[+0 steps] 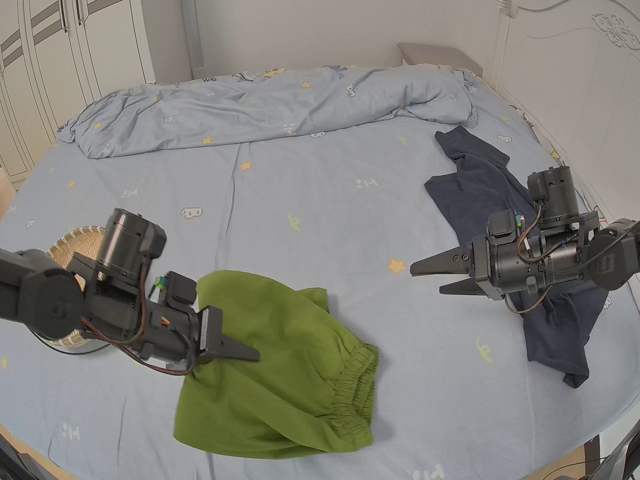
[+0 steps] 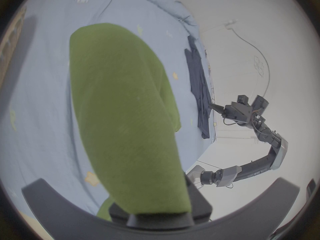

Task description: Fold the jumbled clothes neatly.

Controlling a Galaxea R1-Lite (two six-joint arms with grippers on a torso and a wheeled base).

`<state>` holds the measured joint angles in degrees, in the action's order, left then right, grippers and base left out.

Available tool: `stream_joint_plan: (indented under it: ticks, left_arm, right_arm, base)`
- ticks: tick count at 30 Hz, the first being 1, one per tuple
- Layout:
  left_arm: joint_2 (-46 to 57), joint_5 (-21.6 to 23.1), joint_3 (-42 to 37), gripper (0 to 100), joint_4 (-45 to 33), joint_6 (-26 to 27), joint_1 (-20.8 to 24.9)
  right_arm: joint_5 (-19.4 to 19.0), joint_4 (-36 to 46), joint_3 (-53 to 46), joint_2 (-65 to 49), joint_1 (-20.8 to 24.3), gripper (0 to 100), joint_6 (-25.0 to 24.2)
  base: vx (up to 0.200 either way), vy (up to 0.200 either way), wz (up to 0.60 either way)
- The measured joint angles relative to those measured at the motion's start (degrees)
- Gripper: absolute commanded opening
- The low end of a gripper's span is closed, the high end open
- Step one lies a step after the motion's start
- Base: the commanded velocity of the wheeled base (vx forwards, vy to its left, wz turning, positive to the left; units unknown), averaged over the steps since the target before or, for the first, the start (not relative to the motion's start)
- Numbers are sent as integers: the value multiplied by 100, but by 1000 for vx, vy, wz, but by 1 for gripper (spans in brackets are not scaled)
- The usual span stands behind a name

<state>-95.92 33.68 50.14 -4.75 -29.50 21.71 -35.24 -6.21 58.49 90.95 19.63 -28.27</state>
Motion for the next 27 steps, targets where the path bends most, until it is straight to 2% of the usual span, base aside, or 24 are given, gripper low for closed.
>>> stream_joint_plan:
  ticks: [4, 12, 18, 27]
  left_arm:
    - [300, -7, 219, 0, -422, 397, -240]
    - [645, -11, 317, 0, -617, 597, -483]
    - [741, -11, 333, 0, -731, 613, -427]
    - [747, -145, 289, 0, -750, 607, -93]
  right_arm:
    - [0, 66, 66, -24, -240, 100, 28]
    - [0, 197, 72, -72, -360, 100, 35]
    - [0, 240, 83, -90, -340, 100, 38]
    - [2, 246, 77, -112, -334, 100, 33]
  base:
    - [0, 0, 0]
    - [0, 200, 0]
    - [0, 200, 0]
    - [0, 200, 0]
